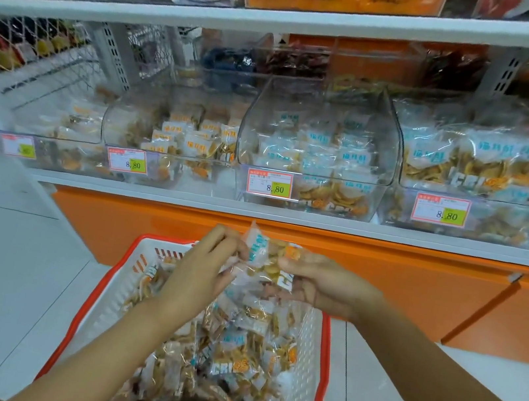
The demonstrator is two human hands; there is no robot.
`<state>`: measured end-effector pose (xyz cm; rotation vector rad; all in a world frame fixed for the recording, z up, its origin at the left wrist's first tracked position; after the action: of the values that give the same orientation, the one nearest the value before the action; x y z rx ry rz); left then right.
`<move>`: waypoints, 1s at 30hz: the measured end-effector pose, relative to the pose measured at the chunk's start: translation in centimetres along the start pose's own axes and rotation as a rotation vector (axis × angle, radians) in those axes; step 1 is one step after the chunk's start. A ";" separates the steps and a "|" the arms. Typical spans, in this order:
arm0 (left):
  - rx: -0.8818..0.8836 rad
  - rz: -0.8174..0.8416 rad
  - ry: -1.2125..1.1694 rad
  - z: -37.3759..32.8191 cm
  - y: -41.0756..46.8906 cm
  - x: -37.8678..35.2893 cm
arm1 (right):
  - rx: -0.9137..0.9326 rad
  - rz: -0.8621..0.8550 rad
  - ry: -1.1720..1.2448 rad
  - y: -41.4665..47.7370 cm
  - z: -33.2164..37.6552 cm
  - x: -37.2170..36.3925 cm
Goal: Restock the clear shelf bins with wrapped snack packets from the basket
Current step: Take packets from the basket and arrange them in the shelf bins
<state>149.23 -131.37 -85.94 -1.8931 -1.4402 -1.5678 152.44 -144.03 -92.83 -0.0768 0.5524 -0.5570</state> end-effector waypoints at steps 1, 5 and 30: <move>0.051 -0.045 -0.087 -0.2 0.4 0.6 | 0.054 -0.032 -0.030 -0.4 1.3 0.0; 0.353 -0.169 -0.661 -0.2 2.0 1.5 | 0.188 -0.174 -0.202 -3.0 6.7 1.0; 0.172 0.072 -0.943 -14.1 24.3 -1.9 | 0.277 -0.980 -0.954 -26.0 23.8 8.4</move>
<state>161.16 -153.84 -73.89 -2.6648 -1.6975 -0.4412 158.21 -172.34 -71.02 -0.3360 -0.5569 -1.4267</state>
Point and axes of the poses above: each hand's wrist, its own y-axis towards the middle knuckle, its own x-axis out of the back of the hand, z = x × y, the point moved 9 cm from there along y, towards the middle knuckle, and after that the axes turned 15 degrees about z, right-handed, at the moved point
